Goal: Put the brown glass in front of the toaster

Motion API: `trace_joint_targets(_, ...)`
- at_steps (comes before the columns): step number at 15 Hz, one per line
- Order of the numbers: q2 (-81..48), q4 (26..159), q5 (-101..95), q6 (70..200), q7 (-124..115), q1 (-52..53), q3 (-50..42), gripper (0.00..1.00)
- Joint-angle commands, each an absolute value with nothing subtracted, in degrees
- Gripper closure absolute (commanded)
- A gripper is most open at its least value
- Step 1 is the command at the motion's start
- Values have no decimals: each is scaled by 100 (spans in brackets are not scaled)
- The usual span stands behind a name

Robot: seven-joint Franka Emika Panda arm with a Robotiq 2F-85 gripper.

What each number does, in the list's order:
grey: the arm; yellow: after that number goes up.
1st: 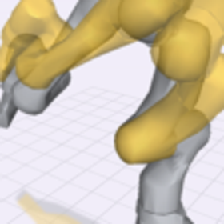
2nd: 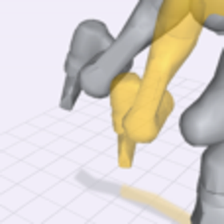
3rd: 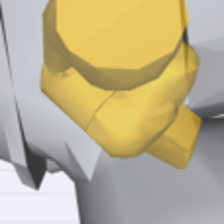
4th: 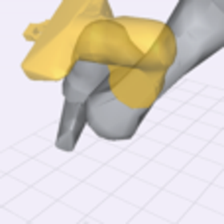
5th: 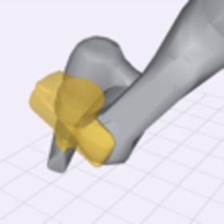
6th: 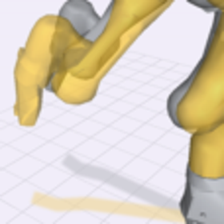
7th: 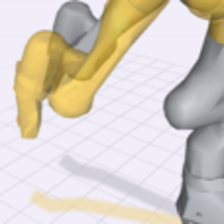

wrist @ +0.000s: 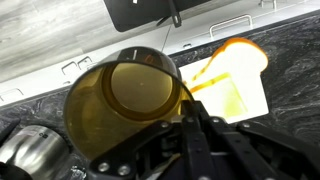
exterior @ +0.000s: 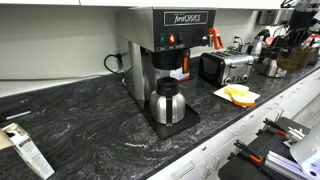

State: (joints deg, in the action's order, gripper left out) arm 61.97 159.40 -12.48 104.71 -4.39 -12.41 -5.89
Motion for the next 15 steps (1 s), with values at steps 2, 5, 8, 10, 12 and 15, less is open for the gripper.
trace_joint_targets(2, 6158, 15930, -1374, 10467, -506, -1469, -715, 95)
trace_joint_targets(5, 6117, 15931, -1401, 10500, -579, -1573, -742, 95)
trace_joint_targets(8, 6117, 15931, -1400, 10504, -599, -1575, -740, 95)
trace_joint_targets(10, 6117, 15931, -1400, 10506, -600, -1575, -740, 95)
trace_joint_targets(12, 5936, 15891, -1399, 10647, -754, -1710, -841, 99)
trace_joint_targets(15, 5605, 15801, -1479, 11048, -1005, -2001, -1101, 99)
